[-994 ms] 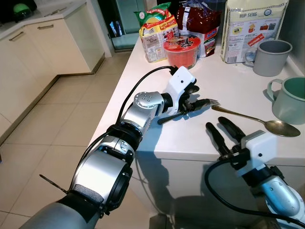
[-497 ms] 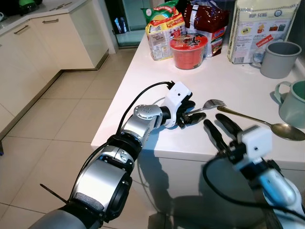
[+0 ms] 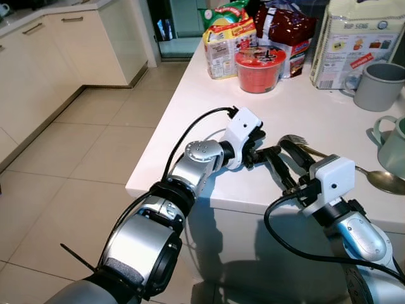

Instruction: Setting the table

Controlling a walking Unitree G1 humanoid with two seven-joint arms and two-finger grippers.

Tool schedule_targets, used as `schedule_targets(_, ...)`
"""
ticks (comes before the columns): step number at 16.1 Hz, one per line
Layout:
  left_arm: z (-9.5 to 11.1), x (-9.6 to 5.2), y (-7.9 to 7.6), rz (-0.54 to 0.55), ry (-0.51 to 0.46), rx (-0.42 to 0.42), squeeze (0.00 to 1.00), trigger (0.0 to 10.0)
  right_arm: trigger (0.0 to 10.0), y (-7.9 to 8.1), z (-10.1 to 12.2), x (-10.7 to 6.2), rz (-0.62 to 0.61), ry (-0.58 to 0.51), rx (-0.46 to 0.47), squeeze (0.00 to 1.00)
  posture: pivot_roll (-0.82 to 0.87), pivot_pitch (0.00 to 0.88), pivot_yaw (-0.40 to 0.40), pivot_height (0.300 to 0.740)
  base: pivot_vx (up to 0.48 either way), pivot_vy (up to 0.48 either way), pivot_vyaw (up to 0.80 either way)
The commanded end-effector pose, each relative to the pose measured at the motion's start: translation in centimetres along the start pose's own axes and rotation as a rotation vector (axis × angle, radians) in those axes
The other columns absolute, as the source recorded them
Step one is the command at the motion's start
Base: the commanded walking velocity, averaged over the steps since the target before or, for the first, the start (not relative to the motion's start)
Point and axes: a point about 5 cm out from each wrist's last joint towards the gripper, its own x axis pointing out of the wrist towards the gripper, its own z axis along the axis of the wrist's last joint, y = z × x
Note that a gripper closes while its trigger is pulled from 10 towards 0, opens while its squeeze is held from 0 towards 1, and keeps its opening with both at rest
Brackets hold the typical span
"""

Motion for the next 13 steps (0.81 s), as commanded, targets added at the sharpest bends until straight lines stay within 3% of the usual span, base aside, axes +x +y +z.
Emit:
schedule_targets(1, -0.42, -0.31, 0.39, 0.022, 0.02, 0.006, 0.0, 0.0, 10.0, -0.03, 0.21, 0.19, 0.014, -0.013, 0.005, 0.0, -0.17, 0.0, 0.122, 0.74, 0.0, 0.0, 0.0)
schedule_targets(13, -0.35, -0.77, 1.39, 0.088, 0.0, -0.047, 0.0, 0.0, 10.0, 0.17, -0.06, 1.09, 0.028, -0.016, 0.015, 0.0, -0.15, 0.0, 0.115, 0.74, 0.0, 0.0, 0.0)
